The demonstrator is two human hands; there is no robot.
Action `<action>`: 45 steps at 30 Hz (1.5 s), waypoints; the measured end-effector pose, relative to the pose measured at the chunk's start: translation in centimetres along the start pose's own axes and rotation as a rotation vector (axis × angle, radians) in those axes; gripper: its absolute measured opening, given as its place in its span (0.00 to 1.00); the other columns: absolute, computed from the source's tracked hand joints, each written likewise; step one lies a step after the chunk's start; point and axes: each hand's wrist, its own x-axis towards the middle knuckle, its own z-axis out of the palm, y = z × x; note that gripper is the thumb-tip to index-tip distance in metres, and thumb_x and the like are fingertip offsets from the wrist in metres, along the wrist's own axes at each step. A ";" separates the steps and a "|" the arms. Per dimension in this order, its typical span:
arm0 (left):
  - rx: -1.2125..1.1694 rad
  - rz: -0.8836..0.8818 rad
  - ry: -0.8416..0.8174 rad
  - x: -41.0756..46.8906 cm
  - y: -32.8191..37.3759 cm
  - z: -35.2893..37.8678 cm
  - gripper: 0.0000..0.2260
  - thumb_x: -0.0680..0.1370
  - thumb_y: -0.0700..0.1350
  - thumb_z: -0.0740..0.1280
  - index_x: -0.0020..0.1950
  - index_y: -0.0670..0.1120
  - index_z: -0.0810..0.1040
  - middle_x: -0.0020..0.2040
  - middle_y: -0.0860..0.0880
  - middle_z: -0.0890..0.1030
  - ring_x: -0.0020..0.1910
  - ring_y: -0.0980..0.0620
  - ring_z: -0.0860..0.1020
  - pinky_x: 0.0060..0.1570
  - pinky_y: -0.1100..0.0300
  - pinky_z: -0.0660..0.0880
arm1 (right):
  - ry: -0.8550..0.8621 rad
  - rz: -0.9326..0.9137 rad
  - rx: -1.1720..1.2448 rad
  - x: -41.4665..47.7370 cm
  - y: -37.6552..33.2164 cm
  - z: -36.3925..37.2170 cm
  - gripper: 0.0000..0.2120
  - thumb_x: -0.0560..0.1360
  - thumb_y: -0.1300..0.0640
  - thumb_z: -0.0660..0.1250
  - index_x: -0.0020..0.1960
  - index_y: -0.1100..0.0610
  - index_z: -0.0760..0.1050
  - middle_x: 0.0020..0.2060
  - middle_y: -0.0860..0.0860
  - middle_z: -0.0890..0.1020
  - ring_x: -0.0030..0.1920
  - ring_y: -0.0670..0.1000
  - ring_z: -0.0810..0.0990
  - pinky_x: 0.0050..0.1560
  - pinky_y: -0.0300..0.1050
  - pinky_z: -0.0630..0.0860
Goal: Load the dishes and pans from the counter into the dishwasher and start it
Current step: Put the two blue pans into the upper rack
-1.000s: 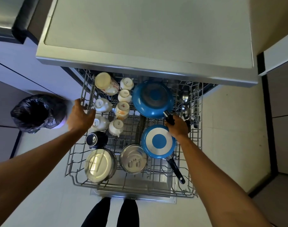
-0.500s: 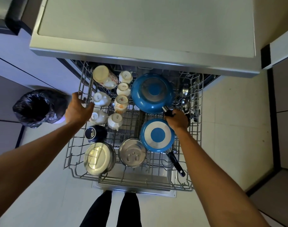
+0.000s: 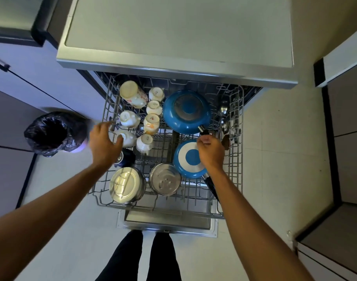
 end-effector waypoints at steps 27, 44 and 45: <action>0.103 0.721 -0.460 -20.6 -3.1 3.0 0.13 0.73 0.44 0.74 0.57 0.48 0.81 0.51 0.49 0.83 0.48 0.48 0.80 0.44 0.56 0.76 | -0.104 -0.484 -0.767 -22.0 8.9 7.6 0.05 0.77 0.48 0.68 0.48 0.46 0.83 0.40 0.45 0.84 0.43 0.52 0.80 0.45 0.49 0.69; 0.145 0.816 -0.604 -16.7 -0.3 3.8 0.06 0.69 0.43 0.78 0.44 0.50 0.85 0.40 0.52 0.83 0.35 0.53 0.82 0.31 0.69 0.67 | -0.165 -0.703 -0.752 -18.5 10.4 6.6 0.04 0.73 0.55 0.75 0.47 0.50 0.82 0.38 0.48 0.79 0.38 0.53 0.77 0.36 0.48 0.74; 0.130 0.774 -0.586 -16.4 0.0 4.1 0.05 0.71 0.43 0.77 0.45 0.49 0.85 0.40 0.51 0.83 0.36 0.52 0.82 0.31 0.67 0.71 | -0.161 -0.702 -0.729 -17.7 9.9 6.5 0.04 0.74 0.56 0.74 0.48 0.50 0.82 0.38 0.48 0.79 0.39 0.53 0.77 0.36 0.48 0.74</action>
